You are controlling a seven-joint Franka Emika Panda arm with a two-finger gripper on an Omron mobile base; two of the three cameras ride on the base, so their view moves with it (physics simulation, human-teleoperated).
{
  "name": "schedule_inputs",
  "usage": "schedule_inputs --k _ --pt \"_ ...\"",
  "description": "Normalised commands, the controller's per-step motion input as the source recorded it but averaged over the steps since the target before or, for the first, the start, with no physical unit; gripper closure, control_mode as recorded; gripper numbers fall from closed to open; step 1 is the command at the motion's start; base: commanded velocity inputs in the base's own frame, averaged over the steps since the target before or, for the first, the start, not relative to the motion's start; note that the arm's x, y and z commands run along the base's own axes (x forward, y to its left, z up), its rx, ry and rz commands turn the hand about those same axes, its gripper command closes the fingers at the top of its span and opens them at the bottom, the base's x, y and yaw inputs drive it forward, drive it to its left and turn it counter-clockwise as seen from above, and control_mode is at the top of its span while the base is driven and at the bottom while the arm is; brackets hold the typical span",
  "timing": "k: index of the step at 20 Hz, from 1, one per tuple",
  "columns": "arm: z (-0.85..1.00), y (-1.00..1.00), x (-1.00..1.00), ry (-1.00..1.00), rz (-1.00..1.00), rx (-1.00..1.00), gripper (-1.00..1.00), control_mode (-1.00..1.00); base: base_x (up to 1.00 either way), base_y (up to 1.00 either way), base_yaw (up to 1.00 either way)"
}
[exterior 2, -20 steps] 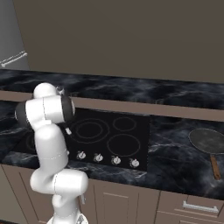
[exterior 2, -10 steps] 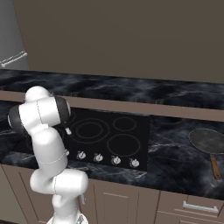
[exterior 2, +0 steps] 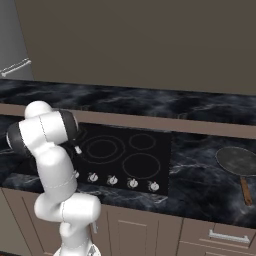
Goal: Place both pans onto different burners. Then place the lemon and the steak on different pans.
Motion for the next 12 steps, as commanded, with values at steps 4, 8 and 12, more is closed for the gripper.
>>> schedule_inputs --k 4,8,12 --pt "0.00 0.34 -0.01 0.00 -0.12 0.04 -1.00 -1.00 0.00 0.00 0.00" --pt "-0.07 0.34 0.00 0.07 -0.10 0.05 -1.00 -1.00 0.00 0.00 0.00" --pt "-0.33 0.39 0.00 0.17 -0.06 0.03 -1.00 -1.00 0.00 0.00 0.00"
